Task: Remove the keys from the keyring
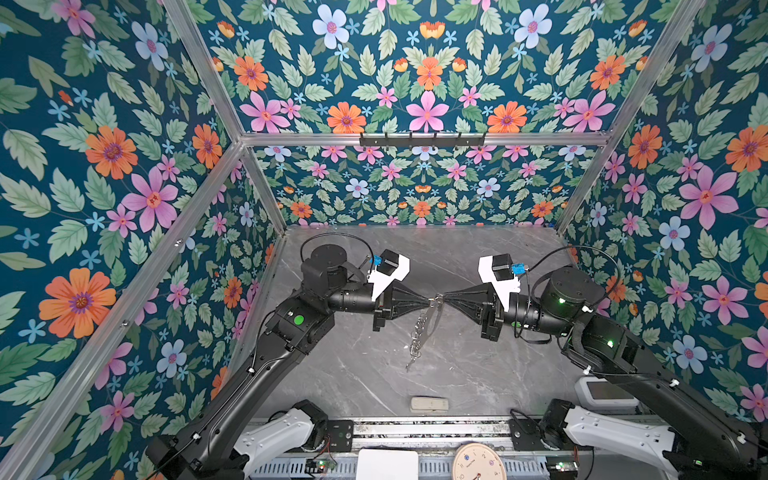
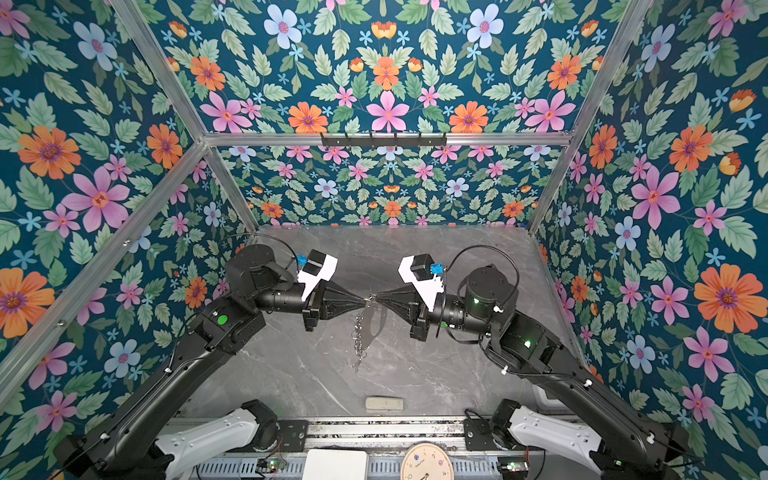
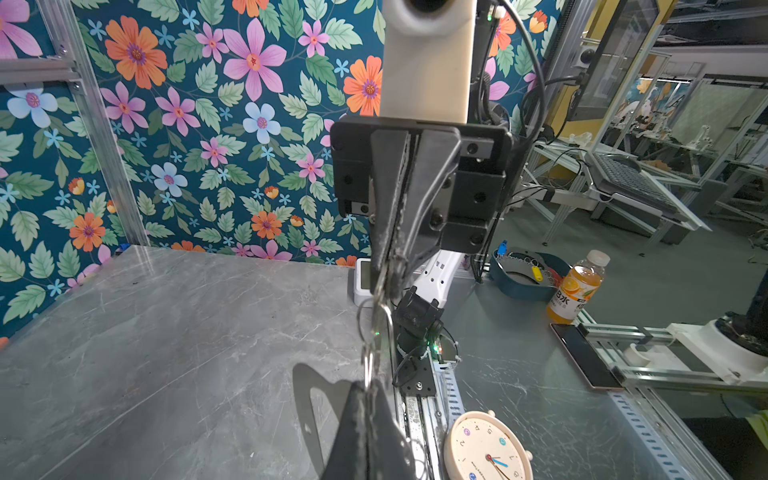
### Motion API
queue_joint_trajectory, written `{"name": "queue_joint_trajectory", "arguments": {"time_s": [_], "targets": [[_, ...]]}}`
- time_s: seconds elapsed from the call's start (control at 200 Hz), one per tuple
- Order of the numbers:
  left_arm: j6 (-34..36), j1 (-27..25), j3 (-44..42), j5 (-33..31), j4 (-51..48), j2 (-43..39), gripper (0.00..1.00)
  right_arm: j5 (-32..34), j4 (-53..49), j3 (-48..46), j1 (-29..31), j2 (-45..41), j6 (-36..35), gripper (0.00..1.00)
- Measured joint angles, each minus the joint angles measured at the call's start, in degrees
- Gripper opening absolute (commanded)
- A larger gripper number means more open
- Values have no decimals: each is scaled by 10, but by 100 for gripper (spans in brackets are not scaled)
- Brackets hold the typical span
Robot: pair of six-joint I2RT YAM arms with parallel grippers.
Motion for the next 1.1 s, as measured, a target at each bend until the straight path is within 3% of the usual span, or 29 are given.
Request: {"name": "queue_joint_trajectory", "arguments": {"time_s": [0.675,1.1], "targets": [[-32,0,-82,-51,147,-35,0,22,-60,95,35,84,-2,0],[-136,0,-234,-86,421,-82,0,56,-99,141,69,120,-12,0]]}}
